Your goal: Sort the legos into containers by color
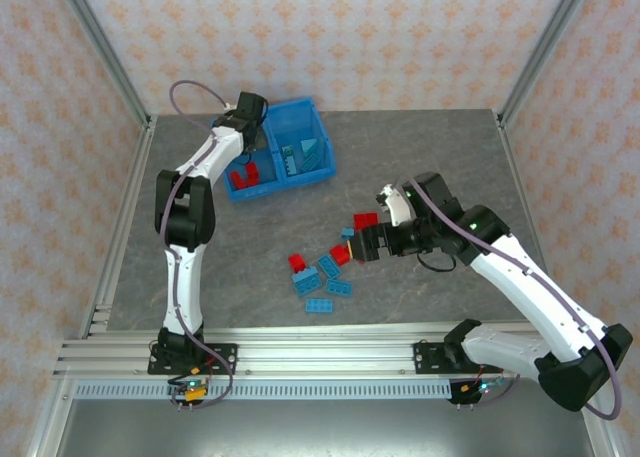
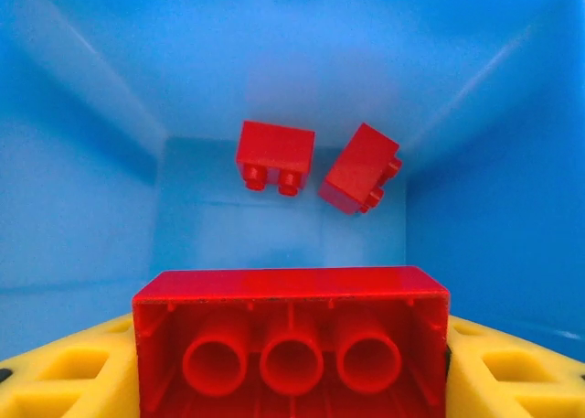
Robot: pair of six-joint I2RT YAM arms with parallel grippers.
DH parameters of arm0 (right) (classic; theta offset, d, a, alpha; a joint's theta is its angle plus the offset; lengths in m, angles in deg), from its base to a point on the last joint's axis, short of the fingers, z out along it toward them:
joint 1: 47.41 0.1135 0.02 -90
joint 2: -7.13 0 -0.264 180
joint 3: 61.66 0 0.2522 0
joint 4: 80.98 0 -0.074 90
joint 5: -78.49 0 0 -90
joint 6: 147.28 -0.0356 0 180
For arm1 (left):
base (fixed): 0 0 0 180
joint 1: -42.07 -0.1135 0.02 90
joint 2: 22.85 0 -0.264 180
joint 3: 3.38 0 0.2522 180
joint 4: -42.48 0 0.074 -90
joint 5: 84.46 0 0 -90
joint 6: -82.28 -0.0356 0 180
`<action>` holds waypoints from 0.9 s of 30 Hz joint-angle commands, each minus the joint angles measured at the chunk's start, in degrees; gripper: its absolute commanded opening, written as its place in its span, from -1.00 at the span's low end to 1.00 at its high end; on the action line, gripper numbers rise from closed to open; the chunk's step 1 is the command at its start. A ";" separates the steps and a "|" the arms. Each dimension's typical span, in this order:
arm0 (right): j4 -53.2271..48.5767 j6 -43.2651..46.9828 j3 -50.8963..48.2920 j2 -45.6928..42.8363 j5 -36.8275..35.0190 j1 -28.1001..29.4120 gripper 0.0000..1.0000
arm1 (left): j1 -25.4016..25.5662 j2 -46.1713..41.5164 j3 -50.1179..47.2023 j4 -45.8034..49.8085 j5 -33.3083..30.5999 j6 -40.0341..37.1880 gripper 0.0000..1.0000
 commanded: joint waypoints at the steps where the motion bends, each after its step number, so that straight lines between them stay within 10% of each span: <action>1: -1.27 -0.97 0.20 -1.64 -1.47 0.16 0.99 | -0.53 -0.53 4.33 3.60 1.27 0.80 0.33; 17: 0.72 -1.64 -0.92 -2.86 -0.67 0.21 0.98 | 0.66 -23.50 -8.79 1.99 8.29 0.72 0.65; 27: 3.90 -5.32 -4.01 -5.67 -8.56 0.11 1.00 | 24.02 -55.90 -44.33 -1.19 -0.07 10.94 0.60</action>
